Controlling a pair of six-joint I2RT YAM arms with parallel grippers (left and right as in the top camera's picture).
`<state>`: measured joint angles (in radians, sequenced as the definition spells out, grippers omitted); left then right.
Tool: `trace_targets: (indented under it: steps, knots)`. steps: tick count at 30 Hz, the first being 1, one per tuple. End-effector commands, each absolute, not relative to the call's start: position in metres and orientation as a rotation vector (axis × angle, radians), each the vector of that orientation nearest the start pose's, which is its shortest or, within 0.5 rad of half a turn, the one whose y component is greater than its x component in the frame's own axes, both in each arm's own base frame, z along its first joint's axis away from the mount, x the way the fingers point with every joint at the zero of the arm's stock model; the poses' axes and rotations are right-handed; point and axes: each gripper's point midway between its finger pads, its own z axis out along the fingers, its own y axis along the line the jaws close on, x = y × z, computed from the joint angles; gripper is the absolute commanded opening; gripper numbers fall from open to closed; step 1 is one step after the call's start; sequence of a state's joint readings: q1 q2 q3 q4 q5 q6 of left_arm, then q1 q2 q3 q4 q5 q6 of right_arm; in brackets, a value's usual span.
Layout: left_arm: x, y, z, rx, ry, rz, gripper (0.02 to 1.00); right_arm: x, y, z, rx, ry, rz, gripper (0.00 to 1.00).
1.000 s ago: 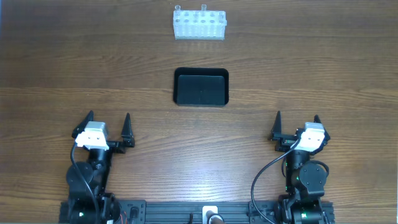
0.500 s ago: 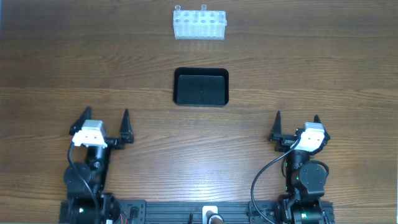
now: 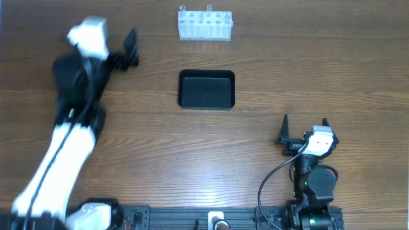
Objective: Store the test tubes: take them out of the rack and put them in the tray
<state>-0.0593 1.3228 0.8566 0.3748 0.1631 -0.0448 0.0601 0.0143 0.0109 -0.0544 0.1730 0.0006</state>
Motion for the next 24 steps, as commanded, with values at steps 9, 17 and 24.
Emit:
trace_targets:
  steps: [9,17,24]
  knots:
    - [0.573,-0.149,0.223,0.16,1.873,-0.131,1.0,0.246,-0.012,0.161,0.075,1.627,-0.082,0.993]
    - [0.603,-0.172,0.184,0.169,1.923,-0.139,0.998,0.246,-0.012,0.161,0.075,1.627,-0.082,0.993]
    - [0.614,-0.178,0.159,0.157,1.951,-0.123,0.998,0.246,-0.012,0.161,0.075,1.627,-0.082,0.993]
